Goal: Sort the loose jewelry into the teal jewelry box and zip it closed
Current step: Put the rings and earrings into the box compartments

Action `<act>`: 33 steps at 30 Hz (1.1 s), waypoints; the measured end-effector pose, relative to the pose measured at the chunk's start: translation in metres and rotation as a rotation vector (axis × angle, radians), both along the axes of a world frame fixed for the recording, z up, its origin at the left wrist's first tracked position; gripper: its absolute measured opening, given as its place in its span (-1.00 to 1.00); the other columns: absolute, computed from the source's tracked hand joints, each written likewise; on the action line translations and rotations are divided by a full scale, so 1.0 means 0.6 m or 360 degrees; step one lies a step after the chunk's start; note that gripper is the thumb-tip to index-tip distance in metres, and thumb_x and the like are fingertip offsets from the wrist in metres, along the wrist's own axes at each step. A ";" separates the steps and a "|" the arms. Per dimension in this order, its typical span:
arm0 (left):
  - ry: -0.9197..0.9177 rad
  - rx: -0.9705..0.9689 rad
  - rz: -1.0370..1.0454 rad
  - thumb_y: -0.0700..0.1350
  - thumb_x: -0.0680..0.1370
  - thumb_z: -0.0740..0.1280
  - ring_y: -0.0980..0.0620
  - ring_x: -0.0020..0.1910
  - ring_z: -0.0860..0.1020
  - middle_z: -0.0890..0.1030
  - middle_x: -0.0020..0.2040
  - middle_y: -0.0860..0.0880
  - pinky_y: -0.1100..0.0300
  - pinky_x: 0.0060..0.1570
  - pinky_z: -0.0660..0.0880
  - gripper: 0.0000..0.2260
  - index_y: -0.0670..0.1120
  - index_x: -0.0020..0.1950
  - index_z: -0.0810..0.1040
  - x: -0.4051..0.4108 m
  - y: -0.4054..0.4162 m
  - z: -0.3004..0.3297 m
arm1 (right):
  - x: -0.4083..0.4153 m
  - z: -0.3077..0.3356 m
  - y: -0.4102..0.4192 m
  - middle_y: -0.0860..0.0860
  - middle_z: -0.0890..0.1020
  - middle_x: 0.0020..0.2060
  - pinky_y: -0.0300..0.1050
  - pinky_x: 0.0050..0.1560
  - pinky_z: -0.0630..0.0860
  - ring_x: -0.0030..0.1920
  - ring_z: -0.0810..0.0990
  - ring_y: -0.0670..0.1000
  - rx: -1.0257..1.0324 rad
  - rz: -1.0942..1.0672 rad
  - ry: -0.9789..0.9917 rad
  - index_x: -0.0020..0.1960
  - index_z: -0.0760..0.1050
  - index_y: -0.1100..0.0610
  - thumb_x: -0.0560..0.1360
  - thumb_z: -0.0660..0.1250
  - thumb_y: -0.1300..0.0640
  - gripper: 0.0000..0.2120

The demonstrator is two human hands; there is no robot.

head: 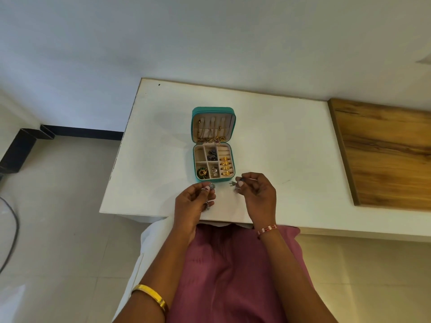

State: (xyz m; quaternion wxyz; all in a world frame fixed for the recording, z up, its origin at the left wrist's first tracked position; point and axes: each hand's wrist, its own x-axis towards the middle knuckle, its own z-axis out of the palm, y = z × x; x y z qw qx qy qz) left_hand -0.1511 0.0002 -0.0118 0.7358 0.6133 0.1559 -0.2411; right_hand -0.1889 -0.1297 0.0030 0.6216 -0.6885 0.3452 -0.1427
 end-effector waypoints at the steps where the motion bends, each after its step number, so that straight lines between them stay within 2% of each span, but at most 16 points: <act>1: -0.0005 -0.0076 0.0059 -0.26 0.51 0.29 0.08 -0.24 0.62 0.66 -0.25 -0.02 0.26 -0.20 0.60 -0.87 -0.16 0.01 0.58 0.004 0.005 0.002 | 0.003 0.007 0.002 0.17 0.62 -0.12 -0.15 -0.08 0.60 -0.14 0.62 0.01 0.0093 -0.0004 -0.0044 -0.13 0.49 0.10 0.43 0.30 0.44 -0.76; 5: 0.0226 -0.0566 0.0318 -0.27 0.52 0.24 0.10 -0.28 0.63 0.66 -0.31 0.01 0.23 -0.21 0.61 -0.88 -0.14 -0.03 0.56 0.020 0.026 0.002 | 0.025 0.043 0.011 0.19 0.62 -0.15 -0.21 -0.18 0.60 -0.18 0.62 0.03 0.0299 -0.0002 -0.0169 -0.13 0.49 0.11 0.44 0.29 0.41 -0.79; 7: 0.0300 -0.0655 0.0371 -0.25 0.52 0.24 0.10 -0.30 0.63 0.66 -0.31 0.00 0.24 -0.26 0.60 -0.88 -0.13 -0.04 0.56 0.024 0.027 0.001 | 0.045 0.060 0.017 0.21 0.62 -0.16 -0.24 -0.21 0.61 -0.22 0.62 0.05 0.0353 0.0009 -0.0221 -0.13 0.48 0.13 0.45 0.29 0.41 -0.81; 13: 0.0360 -0.0618 0.0386 -0.25 0.52 0.25 0.11 -0.29 0.64 0.67 -0.31 0.01 0.24 -0.26 0.60 -0.88 -0.13 -0.04 0.57 0.025 0.023 -0.003 | 0.120 0.077 0.034 0.17 0.63 -0.13 -0.26 -0.23 0.61 -0.25 0.65 -0.02 0.0275 0.0165 -0.0224 -0.05 0.47 0.19 0.46 0.29 0.39 -0.85; 18: 0.0371 -0.0632 0.0427 -0.27 0.52 0.24 0.13 -0.33 0.63 0.66 -0.35 0.00 0.27 -0.27 0.60 -0.88 -0.15 -0.04 0.57 0.027 0.022 -0.005 | 0.168 0.047 0.043 0.17 0.64 -0.13 -0.04 -0.05 0.61 -0.17 0.64 0.07 -0.0037 0.0219 -0.0002 -0.07 0.55 0.21 0.42 0.33 0.37 -0.87; 23: 0.0375 -0.0630 0.0438 -0.28 0.52 0.24 0.11 -0.33 0.62 0.66 -0.35 -0.01 0.28 -0.27 0.59 -0.87 -0.18 -0.03 0.57 0.028 0.022 -0.007 | 0.179 0.026 0.049 0.13 0.67 -0.11 -0.12 -0.01 0.58 -0.13 0.61 0.04 -0.0333 0.0408 0.0170 -0.03 0.61 0.24 0.40 0.34 0.37 -0.82; 26: 0.0373 -0.0634 0.0446 -0.29 0.52 0.24 0.12 -0.34 0.62 0.66 -0.36 -0.01 0.28 -0.26 0.60 -0.87 -0.18 -0.03 0.57 0.029 0.021 -0.007 | 0.177 0.022 0.050 0.12 0.67 -0.09 -0.30 -0.13 0.53 -0.16 0.55 -0.05 -0.0433 0.0420 0.0202 -0.04 0.63 0.22 0.40 0.33 0.37 -0.81; 27: 0.0373 -0.0635 0.0453 -0.29 0.52 0.24 0.12 -0.34 0.62 0.65 -0.36 -0.01 0.28 -0.25 0.60 -0.87 -0.18 -0.03 0.57 0.029 0.021 -0.007 | 0.176 0.022 0.050 0.13 0.67 -0.07 -0.30 -0.13 0.52 -0.14 0.55 -0.04 -0.0452 0.0404 0.0211 -0.03 0.63 0.22 0.40 0.33 0.37 -0.80; 30: 0.0374 -0.0632 0.0460 -0.29 0.52 0.25 0.12 -0.34 0.63 0.66 -0.36 -0.01 0.28 -0.24 0.60 -0.87 -0.20 0.00 0.56 0.028 0.022 -0.007 | 0.171 0.025 0.048 0.16 0.65 -0.01 -0.10 0.03 0.56 -0.04 0.59 0.04 -0.0481 0.0439 0.0212 0.04 0.60 0.24 0.42 0.32 0.35 -0.78; 33: 0.0366 -0.0621 0.0437 -0.29 0.52 0.25 0.12 -0.33 0.63 0.66 -0.35 -0.01 0.28 -0.24 0.60 -0.87 -0.20 0.01 0.57 0.026 0.022 -0.005 | 0.160 0.029 0.042 0.17 0.64 0.03 0.01 0.06 0.57 0.00 0.62 0.14 -0.0548 0.0484 0.0215 0.06 0.60 0.21 0.46 0.28 0.34 -0.78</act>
